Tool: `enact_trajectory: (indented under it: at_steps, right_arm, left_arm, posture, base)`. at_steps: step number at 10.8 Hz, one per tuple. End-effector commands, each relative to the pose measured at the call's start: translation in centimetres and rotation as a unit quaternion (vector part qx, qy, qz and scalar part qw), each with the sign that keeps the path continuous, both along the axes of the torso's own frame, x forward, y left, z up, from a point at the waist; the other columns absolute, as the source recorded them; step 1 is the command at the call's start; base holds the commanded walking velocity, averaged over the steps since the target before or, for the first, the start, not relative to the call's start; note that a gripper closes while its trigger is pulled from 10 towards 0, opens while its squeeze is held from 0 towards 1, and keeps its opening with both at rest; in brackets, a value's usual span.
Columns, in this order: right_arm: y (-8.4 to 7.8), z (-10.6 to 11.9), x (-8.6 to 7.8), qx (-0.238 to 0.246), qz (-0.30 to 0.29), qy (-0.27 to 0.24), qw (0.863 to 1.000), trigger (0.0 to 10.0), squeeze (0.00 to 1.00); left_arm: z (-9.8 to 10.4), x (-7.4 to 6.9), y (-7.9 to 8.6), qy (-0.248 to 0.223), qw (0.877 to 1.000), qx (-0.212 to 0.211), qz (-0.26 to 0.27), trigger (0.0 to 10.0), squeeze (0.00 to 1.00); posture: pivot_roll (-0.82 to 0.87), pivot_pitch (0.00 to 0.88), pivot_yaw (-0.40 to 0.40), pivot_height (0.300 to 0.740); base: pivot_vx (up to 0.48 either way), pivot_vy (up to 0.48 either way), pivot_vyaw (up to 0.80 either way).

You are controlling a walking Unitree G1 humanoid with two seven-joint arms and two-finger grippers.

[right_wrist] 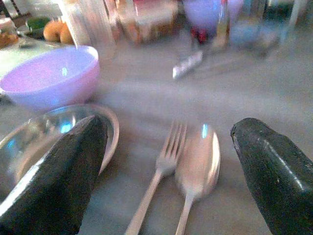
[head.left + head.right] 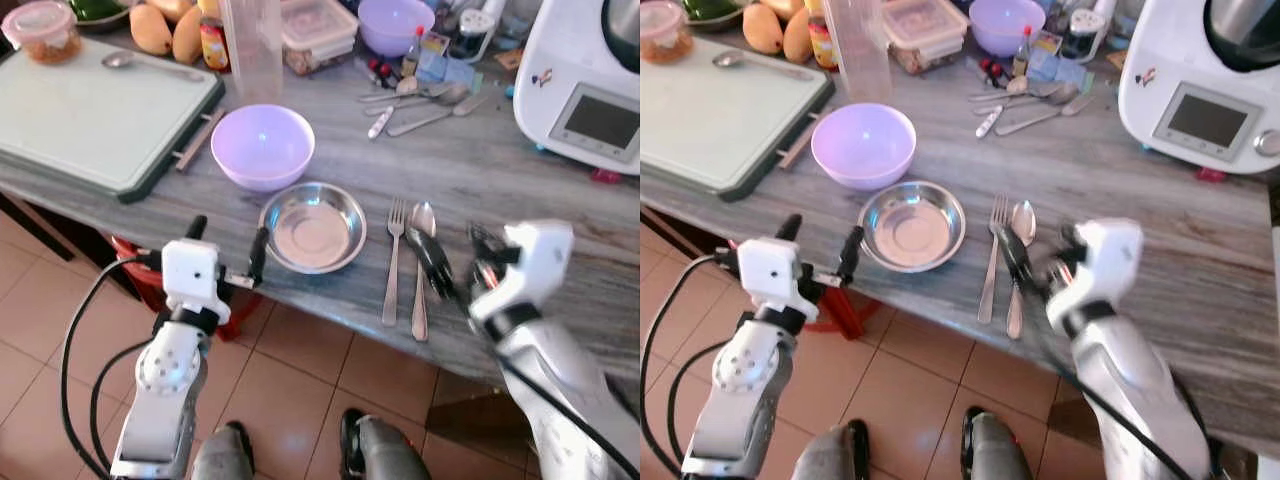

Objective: Setting the table

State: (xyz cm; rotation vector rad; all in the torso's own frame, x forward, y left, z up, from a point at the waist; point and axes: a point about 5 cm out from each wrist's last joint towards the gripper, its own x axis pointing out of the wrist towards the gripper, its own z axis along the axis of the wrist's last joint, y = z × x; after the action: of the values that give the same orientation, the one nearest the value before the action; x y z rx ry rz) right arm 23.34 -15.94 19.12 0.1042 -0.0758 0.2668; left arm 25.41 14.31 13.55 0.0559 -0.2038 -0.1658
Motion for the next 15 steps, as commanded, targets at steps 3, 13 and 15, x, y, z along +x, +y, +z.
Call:
enact_trajectory:
  at_steps: [3, 13, 15]
  right_arm:
    - [-1.0, -1.2, 1.1, -0.068, -0.075, -0.015, 0.995, 10.0, 0.00]
    - [-0.9, -1.8, 3.0, -0.103, -0.107, -0.059, 0.987, 10.0, 0.00]
    - [-1.0, -2.0, 3.0, -0.104, -0.112, -0.060, 0.986, 10.0, 0.00]
  left_arm:
    - [1.0, -0.5, 1.7, -0.018, 0.997, -0.008, 0.080, 10.0, 0.00]
    - [0.7, 0.1, 2.6, 0.012, 0.988, -0.005, 0.155, 10.0, 0.00]
    - [0.8, 0.2, 2.6, 0.011, 0.989, -0.002, 0.150, 10.0, 0.00]
  posture:
    - [-0.03, 0.161, -0.011, 0.740]
    - [-0.04, 0.156, -0.029, 0.740]
    - [-0.04, 0.161, -0.026, 0.740]
  base:
    - [0.000, 0.000, 0.00]
    - [-0.024, 0.064, -0.45]
    - [-0.281, 0.392, 0.00]
